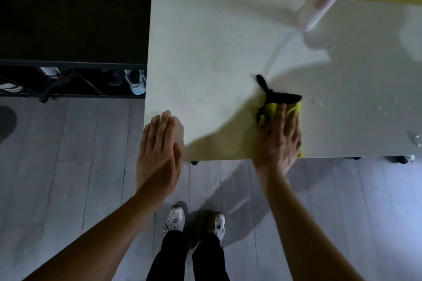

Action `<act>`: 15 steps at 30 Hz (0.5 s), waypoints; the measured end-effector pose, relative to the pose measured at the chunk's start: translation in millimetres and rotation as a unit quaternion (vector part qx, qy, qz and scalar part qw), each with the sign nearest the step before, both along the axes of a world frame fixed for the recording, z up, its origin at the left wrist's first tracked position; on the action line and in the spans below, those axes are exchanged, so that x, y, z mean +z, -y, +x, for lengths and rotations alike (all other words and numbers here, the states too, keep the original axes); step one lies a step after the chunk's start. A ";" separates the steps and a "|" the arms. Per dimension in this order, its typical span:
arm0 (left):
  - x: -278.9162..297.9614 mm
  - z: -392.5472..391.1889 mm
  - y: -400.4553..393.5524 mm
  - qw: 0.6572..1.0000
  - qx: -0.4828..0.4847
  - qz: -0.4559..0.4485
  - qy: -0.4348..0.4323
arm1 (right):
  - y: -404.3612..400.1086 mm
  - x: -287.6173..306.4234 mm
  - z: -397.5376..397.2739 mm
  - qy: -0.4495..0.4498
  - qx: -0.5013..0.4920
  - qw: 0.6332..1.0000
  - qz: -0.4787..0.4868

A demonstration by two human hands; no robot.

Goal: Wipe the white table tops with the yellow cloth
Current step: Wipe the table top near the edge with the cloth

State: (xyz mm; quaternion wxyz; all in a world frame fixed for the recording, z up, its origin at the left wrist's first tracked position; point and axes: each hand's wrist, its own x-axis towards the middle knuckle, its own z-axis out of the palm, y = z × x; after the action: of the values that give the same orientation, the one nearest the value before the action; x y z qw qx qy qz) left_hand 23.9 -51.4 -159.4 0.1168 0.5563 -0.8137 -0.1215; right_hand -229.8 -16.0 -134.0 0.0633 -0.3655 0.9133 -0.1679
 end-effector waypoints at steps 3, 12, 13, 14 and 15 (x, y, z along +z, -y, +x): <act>0.7 -2.4 -0.1 1.000 0.002 -0.014 0.003 | 14.0 4.0 71.2 -0.001 0.147 0.989 0.005; 11.4 -11.0 13.1 0.995 0.062 -0.004 -0.083 | 32.0 -6.3 83.0 -0.009 0.356 0.934 -0.017; 16.5 -18.9 15.6 0.996 0.043 -0.005 -0.074 | 29.3 -5.7 63.4 -0.012 0.337 0.941 -0.021; 19.8 -28.2 17.8 0.998 0.013 -0.009 -0.062 | 26.0 -5.9 41.2 -0.014 0.306 0.952 -0.026; 21.2 -38.3 20.0 0.998 -0.019 -0.013 -0.050 | 21.1 -6.4 16.5 -0.017 0.267 0.963 -0.031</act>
State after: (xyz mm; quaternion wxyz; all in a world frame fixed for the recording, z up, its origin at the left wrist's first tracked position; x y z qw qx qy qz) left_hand -14.5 -71.4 -138.2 0.1621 0.5320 -0.8191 -0.1405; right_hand -213.3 -37.1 -140.4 0.0790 -0.6007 0.7779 -0.1666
